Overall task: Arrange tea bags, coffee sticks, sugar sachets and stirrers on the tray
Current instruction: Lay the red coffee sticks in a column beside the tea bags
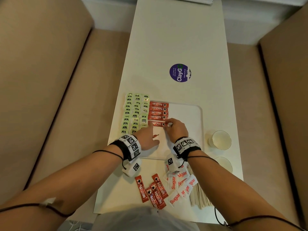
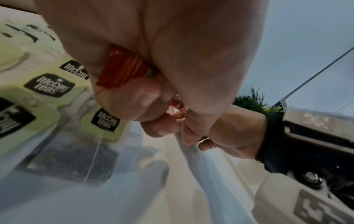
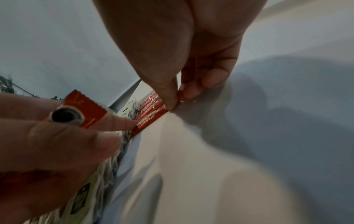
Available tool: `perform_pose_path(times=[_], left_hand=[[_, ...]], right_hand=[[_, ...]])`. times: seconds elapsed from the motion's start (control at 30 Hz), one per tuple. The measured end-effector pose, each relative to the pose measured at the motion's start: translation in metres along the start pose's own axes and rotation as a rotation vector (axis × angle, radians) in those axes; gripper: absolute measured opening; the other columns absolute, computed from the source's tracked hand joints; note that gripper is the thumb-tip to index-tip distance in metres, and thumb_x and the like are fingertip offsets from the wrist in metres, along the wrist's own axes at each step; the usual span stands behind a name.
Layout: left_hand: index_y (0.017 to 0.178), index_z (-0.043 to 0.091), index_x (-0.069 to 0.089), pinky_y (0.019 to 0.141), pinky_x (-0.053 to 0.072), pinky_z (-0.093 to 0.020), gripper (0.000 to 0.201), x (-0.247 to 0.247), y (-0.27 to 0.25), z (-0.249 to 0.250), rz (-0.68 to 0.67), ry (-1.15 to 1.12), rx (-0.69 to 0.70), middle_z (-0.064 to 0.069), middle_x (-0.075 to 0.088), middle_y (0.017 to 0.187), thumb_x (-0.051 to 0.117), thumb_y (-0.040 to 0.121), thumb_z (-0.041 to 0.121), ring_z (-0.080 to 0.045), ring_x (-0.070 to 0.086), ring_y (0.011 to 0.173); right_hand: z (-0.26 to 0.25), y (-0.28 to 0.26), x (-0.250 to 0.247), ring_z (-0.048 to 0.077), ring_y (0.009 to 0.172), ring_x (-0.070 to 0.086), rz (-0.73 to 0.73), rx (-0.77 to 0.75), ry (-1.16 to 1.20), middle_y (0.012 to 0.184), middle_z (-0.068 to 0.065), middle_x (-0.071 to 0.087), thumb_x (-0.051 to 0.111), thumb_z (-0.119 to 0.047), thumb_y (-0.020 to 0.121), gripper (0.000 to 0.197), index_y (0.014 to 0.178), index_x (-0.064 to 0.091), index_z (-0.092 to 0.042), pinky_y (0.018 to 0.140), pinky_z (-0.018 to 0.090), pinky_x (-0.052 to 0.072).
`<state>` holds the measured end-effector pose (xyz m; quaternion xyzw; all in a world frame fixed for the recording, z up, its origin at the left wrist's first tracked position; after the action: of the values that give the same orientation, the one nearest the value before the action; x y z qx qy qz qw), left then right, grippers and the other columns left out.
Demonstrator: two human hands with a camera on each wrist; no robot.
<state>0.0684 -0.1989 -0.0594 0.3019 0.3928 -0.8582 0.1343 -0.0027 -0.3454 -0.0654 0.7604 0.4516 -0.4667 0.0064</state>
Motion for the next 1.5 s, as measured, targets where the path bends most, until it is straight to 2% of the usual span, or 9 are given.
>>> perform_pose_path(times=[0.17, 0.33, 0.53, 0.7, 0.87, 1.1, 1.27, 1.37, 1.5], left_hand=[[0.156, 0.009, -0.010, 0.052, 0.036, -0.024, 0.105, -0.001, -0.001, 0.001, -0.009, 0.025, -0.015, 0.007, 0.055, 0.076, 0.065, 0.090, 0.041, -0.011, 0.054, 0.066], [0.155, 0.010, 0.007, 0.049, 0.034, -0.024, 0.090, -0.006, -0.002, 0.002, 0.013, 0.027, -0.014, 0.007, 0.053, 0.073, 0.064, 0.091, 0.039, -0.007, 0.051, 0.062], [0.156, 0.015, 0.008, 0.054, 0.043, -0.028, 0.091, -0.010, -0.008, 0.000, 0.016, 0.023, 0.011, 0.002, 0.061, 0.083, 0.065, 0.090, 0.040, -0.014, 0.056, 0.066], [0.155, 0.018, 0.010, 0.073, 0.057, -0.038, 0.092, -0.012, -0.018, 0.001, 0.032, -0.009, 0.078, -0.002, 0.067, 0.093, 0.068, 0.086, 0.032, -0.021, 0.064, 0.080], [0.159, 0.024, 0.001, 0.068, 0.056, -0.037, 0.104, -0.011, -0.027, 0.001, -0.048, -0.054, 0.123, 0.001, 0.063, 0.083, 0.066, 0.078, 0.020, -0.017, 0.063, 0.075], [0.146, 0.019, 0.045, 0.074, 0.050, -0.027, 0.064, -0.018, -0.042, -0.002, -0.015, -0.229, 0.224, 0.000, 0.066, 0.091, 0.071, 0.088, 0.016, -0.015, 0.064, 0.079], [0.106, 0.023, 0.074, 0.072, 0.057, -0.026, 0.013, -0.022, -0.054, -0.013, -0.004, -0.384, 0.201, 0.001, 0.074, 0.083, 0.064, 0.098, 0.019, -0.012, 0.068, 0.073], [0.091, 0.024, 0.076, 0.077, 0.060, -0.034, 0.018, -0.022, -0.057, -0.018, 0.009, -0.385, 0.172, -0.001, 0.074, 0.076, 0.061, 0.099, 0.018, -0.019, 0.070, 0.073], [0.101, 0.012, 0.078, 0.069, 0.056, -0.026, 0.016, -0.022, -0.060, -0.022, -0.004, -0.428, 0.141, 0.001, 0.074, 0.072, 0.062, 0.098, 0.014, -0.013, 0.067, 0.068]], right_hand=[[-0.004, 0.001, 0.001, 0.022, 0.102, 0.066, 0.001, 0.004, 0.002, 0.113, -0.002, 0.073, 0.063, -0.032, 0.098, 0.023, 0.119, 0.069, -0.026, 0.089, 0.036, 0.054], [-0.005, 0.002, -0.001, 0.022, 0.100, 0.066, 0.006, 0.004, 0.016, 0.110, -0.001, 0.073, 0.064, -0.032, 0.097, 0.023, 0.118, 0.069, -0.026, 0.088, 0.036, 0.054], [0.000, -0.006, -0.002, 0.016, 0.080, 0.065, 0.027, -0.025, 0.132, 0.084, -0.006, 0.069, 0.066, -0.034, 0.095, 0.015, 0.106, 0.069, -0.024, 0.076, 0.033, 0.054], [-0.016, -0.038, -0.001, 0.006, 0.071, 0.065, -0.223, -0.187, 0.325, 0.079, -0.008, 0.070, 0.059, -0.041, 0.101, 0.021, 0.090, 0.071, -0.028, 0.071, 0.027, 0.054], [-0.022, -0.059, 0.002, 0.000, 0.070, 0.065, -0.390, -0.221, 0.437, 0.088, -0.004, 0.078, 0.069, -0.023, 0.097, 0.007, 0.096, 0.076, -0.020, 0.072, 0.019, 0.054], [-0.012, -0.063, -0.005, 0.003, 0.069, 0.065, -0.330, -0.192, 0.459, 0.084, -0.001, 0.074, 0.070, -0.011, 0.095, 0.011, 0.101, 0.073, -0.020, 0.076, 0.022, 0.053], [-0.009, -0.070, -0.012, 0.002, 0.072, 0.067, -0.323, -0.198, 0.410, 0.086, -0.002, 0.073, 0.069, -0.010, 0.095, 0.016, 0.105, 0.072, -0.022, 0.078, 0.021, 0.053], [-0.009, -0.075, -0.015, 0.006, 0.075, 0.067, -0.326, -0.218, 0.407, 0.086, 0.000, 0.073, 0.070, -0.011, 0.094, 0.017, 0.105, 0.071, -0.025, 0.082, 0.027, 0.055], [-0.009, -0.079, -0.016, 0.013, 0.078, 0.065, -0.338, -0.259, 0.363, 0.096, 0.006, 0.074, 0.070, -0.006, 0.091, 0.030, 0.101, 0.068, -0.034, 0.081, 0.034, 0.056]])
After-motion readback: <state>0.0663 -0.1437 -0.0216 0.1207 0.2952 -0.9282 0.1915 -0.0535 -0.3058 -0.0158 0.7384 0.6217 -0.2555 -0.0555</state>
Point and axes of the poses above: each hand's wrist, its own y-axis towards the middle knuckle, its own x-axis out of the palm, z = x × y, the point moved 4 cm from there along y, towards the middle knuckle
